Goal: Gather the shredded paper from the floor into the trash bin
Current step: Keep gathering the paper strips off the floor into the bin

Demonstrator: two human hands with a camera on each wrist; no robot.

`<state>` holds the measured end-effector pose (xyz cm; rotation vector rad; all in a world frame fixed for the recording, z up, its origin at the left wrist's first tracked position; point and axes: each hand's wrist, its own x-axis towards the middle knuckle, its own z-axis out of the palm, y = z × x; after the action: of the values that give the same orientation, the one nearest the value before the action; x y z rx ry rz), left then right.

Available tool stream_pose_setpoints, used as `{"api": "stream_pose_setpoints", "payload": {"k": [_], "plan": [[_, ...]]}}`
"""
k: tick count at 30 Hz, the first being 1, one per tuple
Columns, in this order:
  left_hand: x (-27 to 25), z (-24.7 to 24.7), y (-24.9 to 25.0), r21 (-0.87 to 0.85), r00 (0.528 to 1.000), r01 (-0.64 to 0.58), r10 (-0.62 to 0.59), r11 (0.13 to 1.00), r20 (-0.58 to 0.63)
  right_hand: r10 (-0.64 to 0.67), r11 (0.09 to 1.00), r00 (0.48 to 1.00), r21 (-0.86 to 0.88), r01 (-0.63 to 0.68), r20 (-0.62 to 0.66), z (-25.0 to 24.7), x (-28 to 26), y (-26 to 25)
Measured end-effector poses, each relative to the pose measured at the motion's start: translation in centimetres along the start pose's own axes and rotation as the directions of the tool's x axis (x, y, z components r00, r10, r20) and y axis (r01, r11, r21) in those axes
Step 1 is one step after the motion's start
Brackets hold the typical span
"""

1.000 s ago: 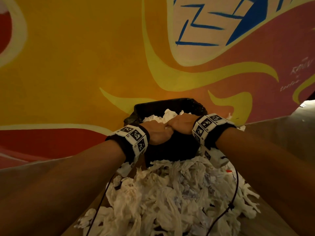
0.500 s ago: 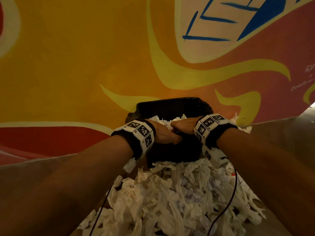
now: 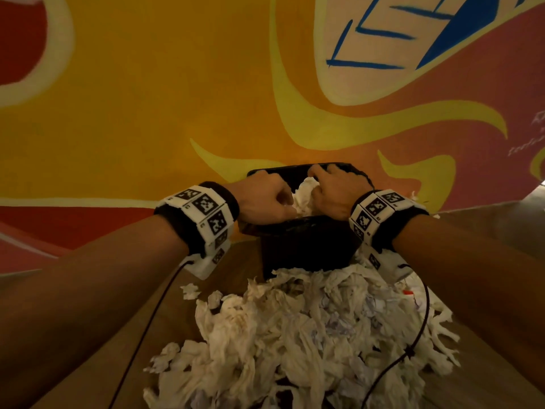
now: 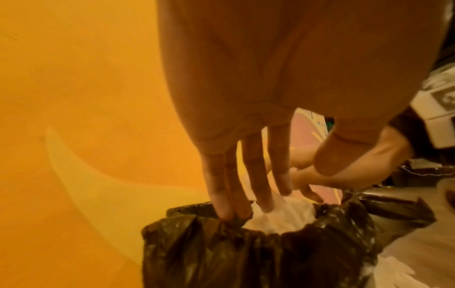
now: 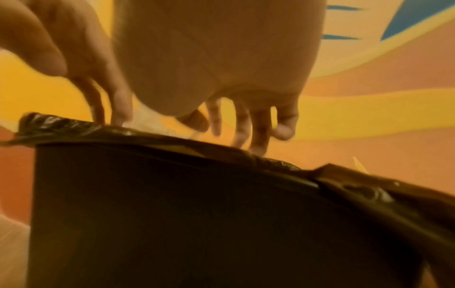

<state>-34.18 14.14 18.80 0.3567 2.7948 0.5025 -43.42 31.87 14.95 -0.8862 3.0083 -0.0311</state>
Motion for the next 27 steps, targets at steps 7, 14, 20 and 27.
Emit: {"api": "stream_pose_setpoints", "payload": {"k": [7, 14, 20, 27], "plan": [[-3.5, 0.0, -2.5, -0.070, 0.943, -0.133, 0.104, 0.989, -0.315, -0.042, 0.987, 0.965, 0.141, 0.081, -0.261, -0.7, -0.8, -4.1], [-8.9, 4.4, -8.1, -0.059, 0.996, 0.019, -0.024, 0.998, -0.086, -0.393, 0.885, 0.904, 0.199, 0.422, -0.168, 0.3, -5.0, -11.6], [-13.2, 9.3, -12.8, 0.093, 0.953, 0.178, -0.195, 0.980, 0.231, -0.566, 0.824, 0.791, 0.195, 0.532, 0.233, 4.3, -7.3, -16.3], [-17.6, 18.0, -16.1, 0.078, 0.918, 0.213, -0.227, 0.974, 0.326, -0.603, 0.787, 0.625, 0.242, 0.568, 0.495, 9.8, -8.7, -20.5]]}}
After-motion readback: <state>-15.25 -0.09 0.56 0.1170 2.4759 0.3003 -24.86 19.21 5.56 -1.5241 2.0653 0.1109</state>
